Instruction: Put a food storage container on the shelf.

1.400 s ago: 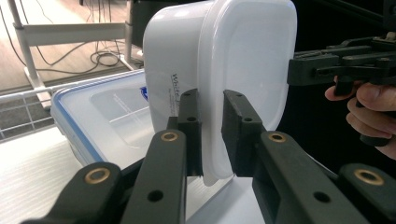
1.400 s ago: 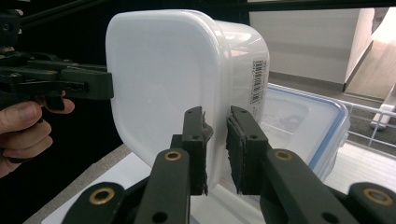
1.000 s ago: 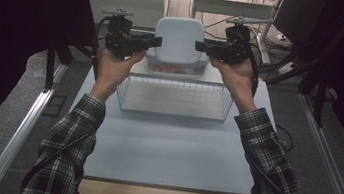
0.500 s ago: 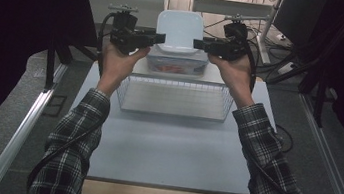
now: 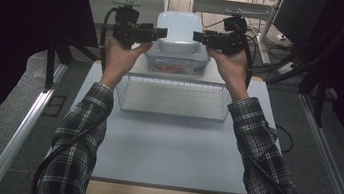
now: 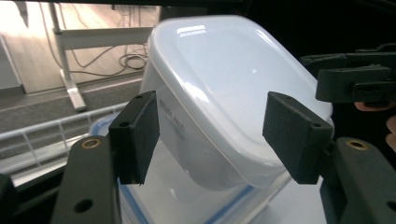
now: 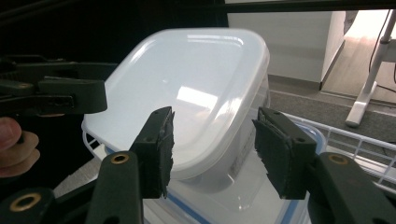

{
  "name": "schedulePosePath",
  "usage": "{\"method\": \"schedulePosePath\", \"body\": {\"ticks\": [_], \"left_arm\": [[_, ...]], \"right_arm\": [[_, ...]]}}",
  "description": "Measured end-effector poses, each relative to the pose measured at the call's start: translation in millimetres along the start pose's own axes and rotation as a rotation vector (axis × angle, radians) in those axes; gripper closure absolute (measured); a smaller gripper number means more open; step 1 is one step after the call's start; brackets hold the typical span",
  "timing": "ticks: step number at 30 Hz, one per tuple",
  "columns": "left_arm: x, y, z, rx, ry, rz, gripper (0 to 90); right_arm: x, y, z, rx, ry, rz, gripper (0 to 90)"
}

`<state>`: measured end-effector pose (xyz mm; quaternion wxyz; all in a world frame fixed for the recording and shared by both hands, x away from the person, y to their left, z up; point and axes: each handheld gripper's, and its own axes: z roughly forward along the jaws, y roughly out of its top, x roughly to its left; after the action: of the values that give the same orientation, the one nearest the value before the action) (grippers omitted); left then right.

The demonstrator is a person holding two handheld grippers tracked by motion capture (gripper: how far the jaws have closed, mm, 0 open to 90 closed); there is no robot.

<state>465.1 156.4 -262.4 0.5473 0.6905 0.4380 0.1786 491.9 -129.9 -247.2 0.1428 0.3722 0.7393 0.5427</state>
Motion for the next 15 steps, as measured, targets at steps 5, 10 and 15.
{"method": "schedulePosePath", "body": {"ticks": [5,10,15], "left_arm": [[-2.0,5.7,3.7,0.016,0.033,0.029,36.5],[-5.4,5.4,5.8,0.009,0.036,0.048,36.0],[-10.5,6.4,3.7,0.013,0.027,0.076,31.8]], "right_arm": [[-1.3,3.0,3.4,-0.006,-0.017,0.007,48.2],[-1.5,3.5,3.4,-0.003,-0.02,0.002,46.6],[0.1,3.2,-0.5,-0.008,-0.012,-0.015,38.6]]}}
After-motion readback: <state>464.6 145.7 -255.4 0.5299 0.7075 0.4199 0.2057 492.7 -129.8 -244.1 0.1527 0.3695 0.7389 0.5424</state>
